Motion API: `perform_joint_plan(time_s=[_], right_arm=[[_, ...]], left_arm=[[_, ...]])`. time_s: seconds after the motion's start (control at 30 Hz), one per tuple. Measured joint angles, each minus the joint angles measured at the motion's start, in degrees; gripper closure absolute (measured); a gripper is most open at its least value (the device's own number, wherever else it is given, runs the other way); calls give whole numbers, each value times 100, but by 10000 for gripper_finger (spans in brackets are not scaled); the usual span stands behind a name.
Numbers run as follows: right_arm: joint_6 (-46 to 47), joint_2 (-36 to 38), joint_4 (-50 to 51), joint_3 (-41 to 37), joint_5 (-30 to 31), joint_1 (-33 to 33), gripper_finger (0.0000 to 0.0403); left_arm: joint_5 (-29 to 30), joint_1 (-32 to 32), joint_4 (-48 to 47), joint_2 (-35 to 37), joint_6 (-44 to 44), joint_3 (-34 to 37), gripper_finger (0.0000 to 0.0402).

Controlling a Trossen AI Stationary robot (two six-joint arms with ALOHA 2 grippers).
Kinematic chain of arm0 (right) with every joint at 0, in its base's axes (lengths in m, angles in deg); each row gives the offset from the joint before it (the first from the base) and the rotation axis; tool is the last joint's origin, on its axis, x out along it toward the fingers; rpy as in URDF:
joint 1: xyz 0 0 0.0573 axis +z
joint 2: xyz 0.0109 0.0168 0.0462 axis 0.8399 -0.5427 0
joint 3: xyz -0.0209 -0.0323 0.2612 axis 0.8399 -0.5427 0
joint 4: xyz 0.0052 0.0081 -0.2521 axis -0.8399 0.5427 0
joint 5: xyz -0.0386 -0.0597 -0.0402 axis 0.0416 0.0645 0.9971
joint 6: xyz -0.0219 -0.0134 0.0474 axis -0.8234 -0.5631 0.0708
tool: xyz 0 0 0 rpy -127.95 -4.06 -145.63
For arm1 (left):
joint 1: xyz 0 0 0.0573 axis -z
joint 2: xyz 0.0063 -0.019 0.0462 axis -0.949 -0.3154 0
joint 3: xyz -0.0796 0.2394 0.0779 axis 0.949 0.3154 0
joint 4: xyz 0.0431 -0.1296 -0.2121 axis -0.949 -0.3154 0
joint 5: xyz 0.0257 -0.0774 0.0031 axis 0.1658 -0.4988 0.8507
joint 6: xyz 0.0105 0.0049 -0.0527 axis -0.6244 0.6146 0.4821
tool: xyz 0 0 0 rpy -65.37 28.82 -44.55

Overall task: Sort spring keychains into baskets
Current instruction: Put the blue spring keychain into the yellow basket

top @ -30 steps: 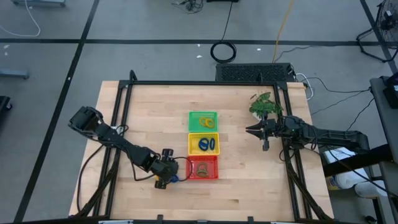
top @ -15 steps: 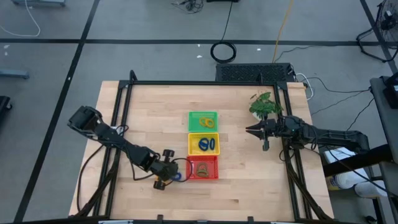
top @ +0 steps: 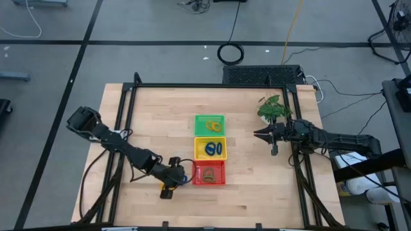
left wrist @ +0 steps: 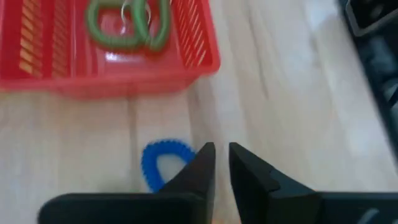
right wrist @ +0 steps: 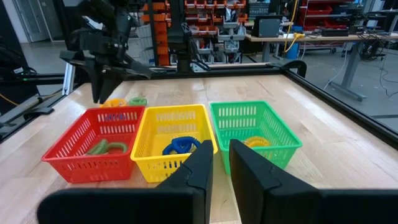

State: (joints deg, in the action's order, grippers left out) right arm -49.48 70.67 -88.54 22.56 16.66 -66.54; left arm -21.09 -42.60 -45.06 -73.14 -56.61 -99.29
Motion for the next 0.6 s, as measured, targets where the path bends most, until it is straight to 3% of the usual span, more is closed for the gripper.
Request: perform_joint_plan(time_s=[0.33, 0.6], right_arm=[[-2, 0, 0, 0, -2, 0, 365], [-1, 0, 0, 0, -2, 0, 363]], left_arm=[[40, 0, 15, -348, 42, 0, 243], [-97, 0, 22, -606, 42, -2, 214]])
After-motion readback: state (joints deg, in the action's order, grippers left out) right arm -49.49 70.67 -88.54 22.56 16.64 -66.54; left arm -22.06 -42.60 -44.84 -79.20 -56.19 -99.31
